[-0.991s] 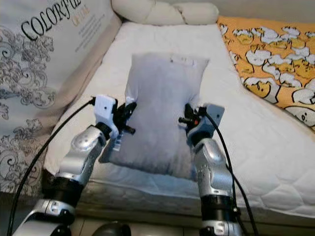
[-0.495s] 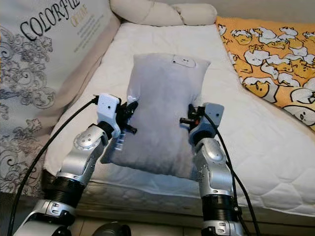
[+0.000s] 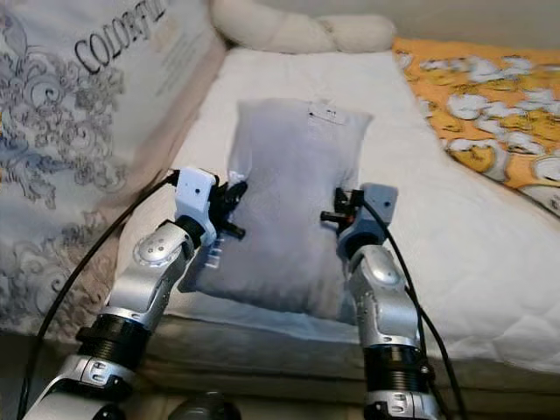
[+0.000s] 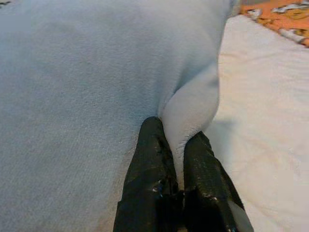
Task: Clean up the room
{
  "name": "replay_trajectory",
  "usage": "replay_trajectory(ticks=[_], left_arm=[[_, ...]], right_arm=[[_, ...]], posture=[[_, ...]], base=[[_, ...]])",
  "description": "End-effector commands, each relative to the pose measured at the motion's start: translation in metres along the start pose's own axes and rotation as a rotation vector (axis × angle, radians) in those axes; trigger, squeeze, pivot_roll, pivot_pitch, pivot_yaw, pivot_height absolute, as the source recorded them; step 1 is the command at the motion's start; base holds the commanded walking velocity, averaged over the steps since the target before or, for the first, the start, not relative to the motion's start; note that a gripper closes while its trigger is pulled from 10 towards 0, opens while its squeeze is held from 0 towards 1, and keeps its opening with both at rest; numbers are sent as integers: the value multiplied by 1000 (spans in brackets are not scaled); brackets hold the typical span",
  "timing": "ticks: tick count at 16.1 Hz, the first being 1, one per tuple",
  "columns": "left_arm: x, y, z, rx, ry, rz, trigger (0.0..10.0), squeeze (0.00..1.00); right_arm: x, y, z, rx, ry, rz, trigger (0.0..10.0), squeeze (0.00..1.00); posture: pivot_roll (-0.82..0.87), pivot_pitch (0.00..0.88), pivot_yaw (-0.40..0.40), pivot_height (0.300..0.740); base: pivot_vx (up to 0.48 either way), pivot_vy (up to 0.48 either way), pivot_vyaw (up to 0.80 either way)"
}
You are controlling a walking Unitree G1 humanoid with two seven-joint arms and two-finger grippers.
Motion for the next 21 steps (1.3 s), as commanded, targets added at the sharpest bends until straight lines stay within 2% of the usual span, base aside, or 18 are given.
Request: replay_trajectory(ticks=[1, 6, 15, 21], left_arm=[[10, -10, 0, 25, 28, 29, 10000, 0], [8, -11, -2, 38, 21, 24, 10000, 0], [9, -12, -4, 56, 33, 29, 10000, 0], [9, -10, -2, 52, 31, 23, 10000, 0]], right_arm=[[6, -9, 2, 25, 23, 4, 10000, 0], [1, -12, 3, 36, 1, -8, 10000, 0], [-6, -10, 1, 29, -21, -30, 10000, 0], [-7, -11, 2, 37, -29, -46, 10000, 0]], posture=[[85, 0, 17, 740], [88, 0, 9, 740], [77, 0, 13, 740], [80, 0, 3, 740]], base=[[0, 428, 0], [0, 424, 0], [0, 0, 0], [271, 0, 0]])
Point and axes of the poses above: a point about 5 cm out from each wrist's last joint towards the gripper, its own z axis pointing out of the wrist towards the gripper, its own x axis along the axis of the wrist's last joint, y = z × x, the point moved 6 cm from there along z, pointing out of the wrist towards the gripper, and after that the axes turned 10 degrees about z, right-handed, at the moved point
